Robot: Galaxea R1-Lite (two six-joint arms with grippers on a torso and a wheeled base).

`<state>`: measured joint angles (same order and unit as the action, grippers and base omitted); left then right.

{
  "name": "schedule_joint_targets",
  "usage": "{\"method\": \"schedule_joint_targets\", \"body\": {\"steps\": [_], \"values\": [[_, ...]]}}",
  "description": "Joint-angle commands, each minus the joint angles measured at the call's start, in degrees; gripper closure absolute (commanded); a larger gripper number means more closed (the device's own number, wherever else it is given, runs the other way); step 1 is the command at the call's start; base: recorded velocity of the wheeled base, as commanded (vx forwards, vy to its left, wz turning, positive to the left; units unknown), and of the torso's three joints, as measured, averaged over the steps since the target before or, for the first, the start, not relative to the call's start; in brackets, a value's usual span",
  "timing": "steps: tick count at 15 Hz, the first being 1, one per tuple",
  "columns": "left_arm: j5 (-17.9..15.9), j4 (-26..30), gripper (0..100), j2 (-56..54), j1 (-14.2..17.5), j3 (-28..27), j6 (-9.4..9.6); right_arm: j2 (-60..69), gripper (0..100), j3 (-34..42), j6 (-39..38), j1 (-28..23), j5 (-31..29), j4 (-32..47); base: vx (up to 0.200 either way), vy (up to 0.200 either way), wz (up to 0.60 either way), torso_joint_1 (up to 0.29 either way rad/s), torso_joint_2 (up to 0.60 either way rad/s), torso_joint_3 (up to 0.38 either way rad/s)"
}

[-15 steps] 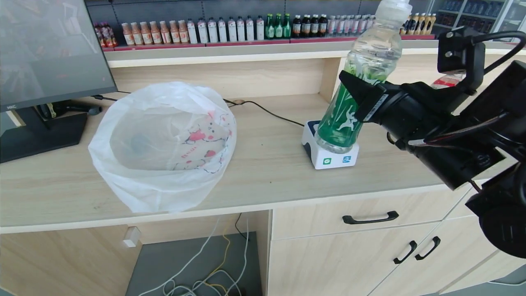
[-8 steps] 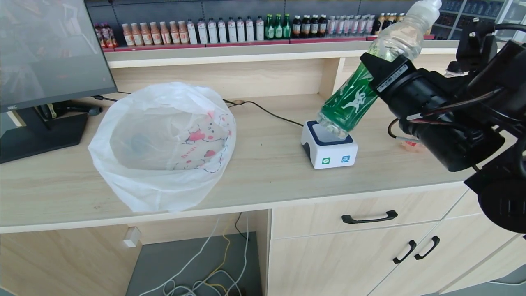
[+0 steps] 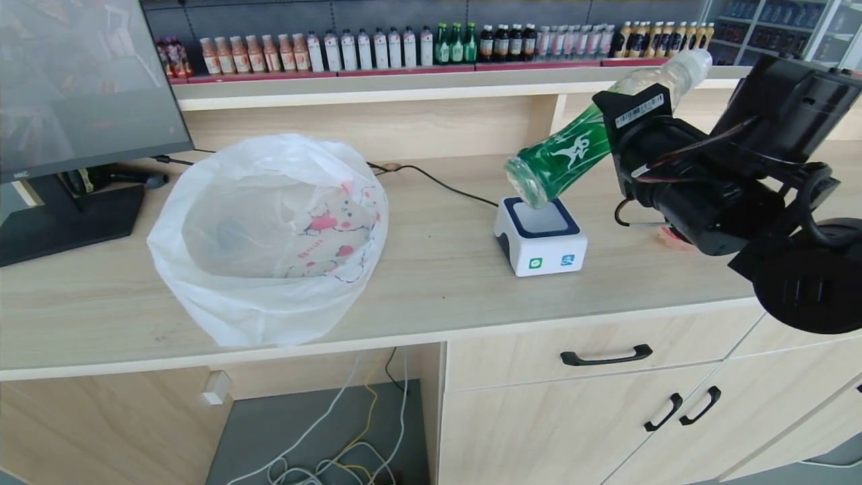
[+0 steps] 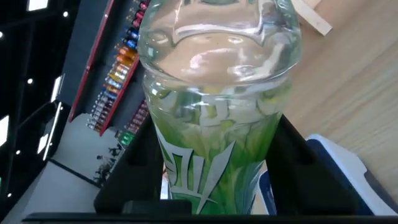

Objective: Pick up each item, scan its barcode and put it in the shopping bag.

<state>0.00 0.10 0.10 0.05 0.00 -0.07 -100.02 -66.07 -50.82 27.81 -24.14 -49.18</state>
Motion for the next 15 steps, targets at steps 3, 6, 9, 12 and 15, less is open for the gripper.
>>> {"method": "schedule_joint_targets", "body": {"steps": [3, 6, 9, 12, 15], "values": [[0.0, -0.01, 0, -0.01, 0.04, 0.0, -0.01, -1.84, 100, -0.64, -2.88, -0.38, -0.12, 0.31, 0.0, 0.0, 0.0, 0.0, 0.0, 0.0], [0.0, -0.01, 0, -0.01, -0.05, 0.0, -0.01, -1.93, 100, -2.13, -8.5, -0.38, -0.12, 4.7, 0.0, 0.0, 0.0, 0.0, 0.0, 0.0], [0.0, -0.01, 0, -0.01, 0.04, 0.0, -0.01, -2.19, 100, -8.46, -17.56, -1.79, -0.12, 14.81, 0.0, 0.0, 0.0, 0.0, 0.0, 0.0], [0.0, -0.01, 0, -0.01, 0.04, 0.0, -0.01, -3.34, 100, -9.6, -19.23, -2.58, -0.03, 16.66, 0.0, 0.0, 0.0, 0.0, 0.0, 0.0], [0.0, -0.01, 0, -0.01, 0.04, 0.0, -0.01, -5.53, 100, -9.69, -20.98, -3.29, -0.03, 16.75, 0.0, 0.0, 0.0, 0.0, 0.0, 0.0]]}}
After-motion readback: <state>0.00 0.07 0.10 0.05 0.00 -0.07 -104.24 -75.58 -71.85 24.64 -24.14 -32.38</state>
